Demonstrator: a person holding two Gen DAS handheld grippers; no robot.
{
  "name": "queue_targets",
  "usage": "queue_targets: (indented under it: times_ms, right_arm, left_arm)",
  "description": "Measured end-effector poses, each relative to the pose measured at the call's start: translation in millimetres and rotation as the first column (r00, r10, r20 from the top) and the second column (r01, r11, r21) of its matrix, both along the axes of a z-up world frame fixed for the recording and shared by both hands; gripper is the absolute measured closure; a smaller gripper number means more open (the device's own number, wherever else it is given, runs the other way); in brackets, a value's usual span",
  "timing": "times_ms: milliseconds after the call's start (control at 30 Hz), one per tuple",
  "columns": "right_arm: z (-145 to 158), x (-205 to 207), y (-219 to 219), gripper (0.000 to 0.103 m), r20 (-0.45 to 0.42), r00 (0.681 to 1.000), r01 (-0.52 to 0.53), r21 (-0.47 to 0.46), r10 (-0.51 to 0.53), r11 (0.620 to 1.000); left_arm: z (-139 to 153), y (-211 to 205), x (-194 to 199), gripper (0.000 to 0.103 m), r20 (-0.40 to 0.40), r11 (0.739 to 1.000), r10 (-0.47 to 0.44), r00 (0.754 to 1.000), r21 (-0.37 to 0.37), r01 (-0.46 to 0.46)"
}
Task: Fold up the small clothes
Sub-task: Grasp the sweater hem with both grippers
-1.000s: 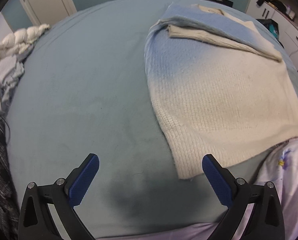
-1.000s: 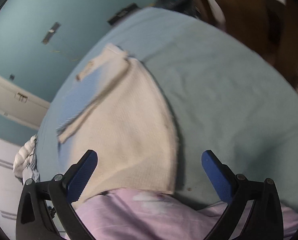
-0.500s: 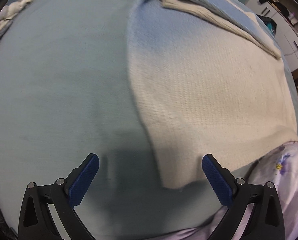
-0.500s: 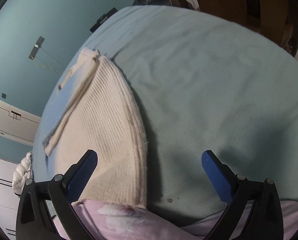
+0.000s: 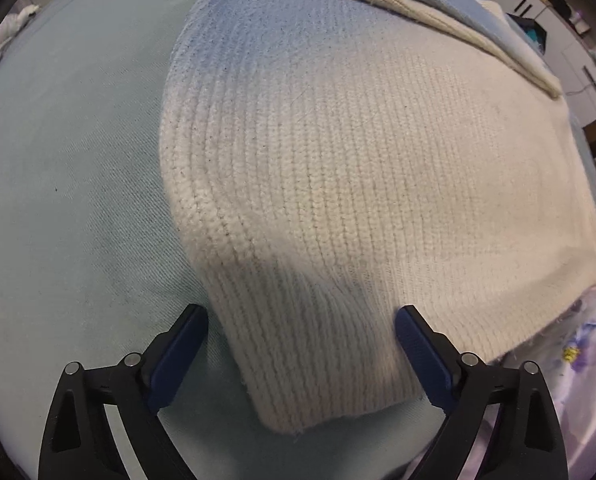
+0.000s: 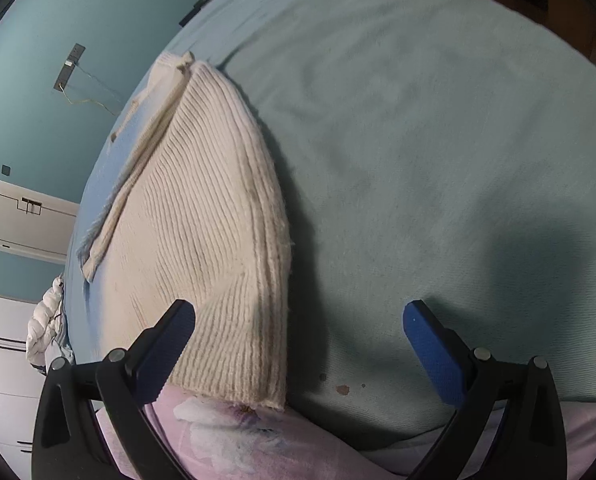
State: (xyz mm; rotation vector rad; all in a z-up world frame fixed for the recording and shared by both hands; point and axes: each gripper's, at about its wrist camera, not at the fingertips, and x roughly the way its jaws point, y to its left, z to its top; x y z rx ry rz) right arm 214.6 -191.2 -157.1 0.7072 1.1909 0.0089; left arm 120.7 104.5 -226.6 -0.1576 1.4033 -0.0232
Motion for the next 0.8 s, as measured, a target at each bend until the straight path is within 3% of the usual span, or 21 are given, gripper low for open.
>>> queue_targets:
  times_ms: [33, 67, 200, 267, 333, 433, 567, 633, 733, 767, 800]
  right_arm:
    - [-0.4, 0.0, 1.0, 0.001, -0.004, 1.000, -0.010, 0.004, 0.010, 1.000]
    - [0.0, 0.2, 2.0, 0.001, -0.006, 1.000, -0.018, 0.005, 0.018, 1.000]
    - [2.8, -0.2, 7.2, 0.001, -0.002, 0.999, -0.052, 0.025, 0.052, 0.998]
    - [1.1, 0.1, 10.7, 0.001, -0.013, 0.997, -0.074, 0.051, 0.075, 0.996]
    - [-0.2, -1.1, 12.3, 0.001, -0.019, 0.996, -0.083, 0.083, 0.085, 0.993]
    - [-3.1, -2.7, 13.0, 0.001, -0.046, 0.995, -0.088, 0.095, 0.093, 0.992]
    - [-11.2, 1.6, 14.9, 0.003, -0.099, 0.990, -0.097, 0.072, 0.104, 0.993]
    - [-15.9, 7.0, 19.8, 0.015, -0.116, 0.982, -0.136, 0.086, 0.146, 0.987]
    - [-16.5, 13.1, 25.7, 0.018, -0.123, 0.976, -0.168, 0.096, 0.179, 0.981]
    - [-14.6, 14.8, 27.0, 0.023, -0.116, 0.975, -0.180, 0.100, 0.191, 0.979]
    - [-12.3, 15.8, 27.6, 0.056, -0.096, 0.976, -0.188, 0.107, 0.198, 0.976]
  left_arm:
    - [0.3, -1.1, -1.3, 0.013, 0.008, 1.000, -0.003, 1.000, 0.014, 0.003]
    - [1.5, -3.4, -1.4, 0.021, 0.020, 1.000, -0.007, 1.000, 0.022, 0.006]
    - [12.3, -3.6, -1.8, 0.081, 0.062, 1.000, 0.015, 0.998, -0.028, -0.013]
    - [15.3, 4.6, -3.4, 0.092, 0.071, 0.995, 0.056, 0.996, -0.085, -0.050]
    - [20.9, 15.2, -6.1, 0.094, 0.077, 0.983, 0.100, 0.992, -0.159, -0.087]
    - [34.7, 19.8, -8.9, 0.094, 0.120, 0.977, 0.109, 0.987, -0.194, -0.084]
    - [47.5, 13.8, -15.5, 0.094, 0.168, 0.985, 0.073, 0.983, -0.166, -0.044]
    - [47.2, 7.8, -4.9, 0.094, 0.170, 0.990, 0.053, 0.984, -0.139, -0.029]
    - [52.1, 19.6, -10.0, 0.094, 0.172, 0.992, 0.036, 0.984, -0.125, -0.015]
    - [53.3, 21.3, -9.7, 0.094, 0.174, 0.991, 0.039, 0.984, -0.132, -0.016]
    - [54.5, 20.6, -8.9, 0.094, 0.177, 0.990, 0.046, 0.983, -0.143, -0.021]
